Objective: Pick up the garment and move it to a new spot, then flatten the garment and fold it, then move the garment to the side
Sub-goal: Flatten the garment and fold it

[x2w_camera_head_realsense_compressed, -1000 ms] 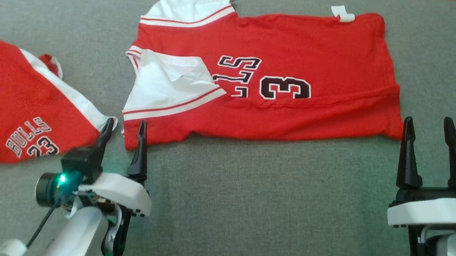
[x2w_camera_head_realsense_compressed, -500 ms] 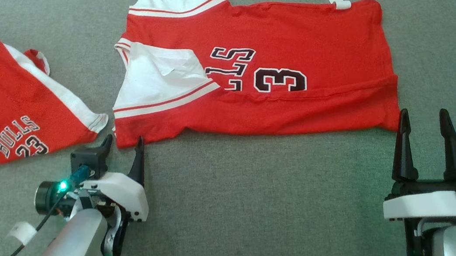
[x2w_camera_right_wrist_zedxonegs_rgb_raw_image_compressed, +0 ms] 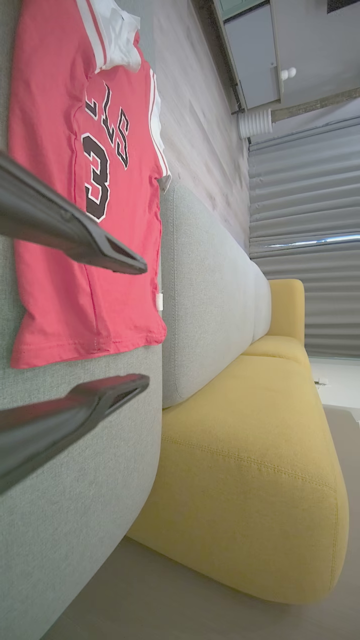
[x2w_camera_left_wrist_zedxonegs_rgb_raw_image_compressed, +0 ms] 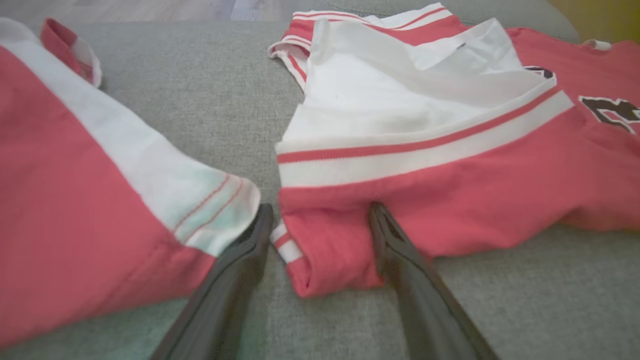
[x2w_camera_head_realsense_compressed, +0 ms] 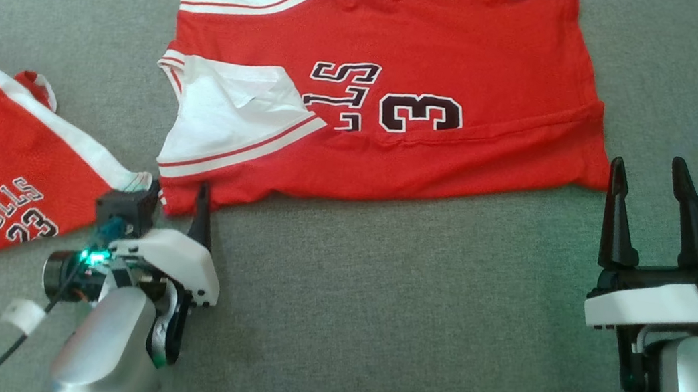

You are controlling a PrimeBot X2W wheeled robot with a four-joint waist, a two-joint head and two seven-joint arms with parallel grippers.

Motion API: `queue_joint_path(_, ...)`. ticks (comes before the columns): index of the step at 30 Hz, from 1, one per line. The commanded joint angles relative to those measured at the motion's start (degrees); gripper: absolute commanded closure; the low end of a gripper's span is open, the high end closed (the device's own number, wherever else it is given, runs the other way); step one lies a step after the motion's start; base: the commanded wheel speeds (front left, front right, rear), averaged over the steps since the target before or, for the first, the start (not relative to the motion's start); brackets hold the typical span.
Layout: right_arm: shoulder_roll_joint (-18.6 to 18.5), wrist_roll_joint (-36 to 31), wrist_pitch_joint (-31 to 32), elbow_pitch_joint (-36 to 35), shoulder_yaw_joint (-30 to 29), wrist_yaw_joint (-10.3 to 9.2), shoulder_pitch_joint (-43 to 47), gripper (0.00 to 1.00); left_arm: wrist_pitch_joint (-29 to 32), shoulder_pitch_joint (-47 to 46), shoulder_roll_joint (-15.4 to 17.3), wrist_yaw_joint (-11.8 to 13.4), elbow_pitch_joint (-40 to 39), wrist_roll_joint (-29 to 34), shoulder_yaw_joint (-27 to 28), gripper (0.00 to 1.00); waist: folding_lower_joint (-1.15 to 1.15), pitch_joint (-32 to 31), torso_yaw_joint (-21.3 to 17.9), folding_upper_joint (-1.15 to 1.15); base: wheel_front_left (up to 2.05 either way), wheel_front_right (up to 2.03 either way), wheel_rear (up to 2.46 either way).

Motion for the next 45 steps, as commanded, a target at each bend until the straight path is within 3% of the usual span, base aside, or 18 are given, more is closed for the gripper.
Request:
queue_joint_path(1,0.42,-0.33,-0.78,-1.49,0.87,0.39,-1.94,0.00,1.65,-0.93,1.35,-0.65,0.08,-0.17,0.61,0.85,0.00,0.02,-0.15,0.00,0.00,0.00,0.00)
queue_joint_path(2,0.48,-0.37,-0.74,-1.35,0.49,0.39,-1.97,0.00,1.71,-0.95,1.47,-0.95,-0.02,-0.13,0.36,1.00,0.00,-0.03,-0.19,0.00,0.00,0.00,0.00)
queue_joint_path(9,1.36,-1.76,1.93,0.41,-3.91,0.39,-2.31,0.00,-3.78,-1.13,1.56,-1.32,-3.49,0.34,0.09,1.00,0.00,-0.62,0.25,0.00,0.00,0.00,0.00)
queue_joint_path(18,2.80,-4.65,11.31,6.19,-13.96,0.39,-6.54,0.00,-11.58,-1.75,1.21,-3.20,-10.49,1.43,-1.73,1.00,0.00,-1.09,1.55,0.00,0.00,0.00,0.00)
queue_joint_path(29,2.86,-2.19,18.37,18.49,-16.03,0.39,-14.74,0.00,-10.69,-2.05,1.13,-3.91,-13.72,1.98,-4.24,1.00,0.00,0.65,3.04,0.00,0.00,0.00,0.00)
queue_joint_path(45,2.87,-0.95,19.71,34.71,-14.11,0.39,-21.94,0.00,-10.53,-2.75,1.35,-3.63,-14.84,1.85,-5.58,1.00,0.00,2.64,5.60,0.00,0.00,0.00,0.00)
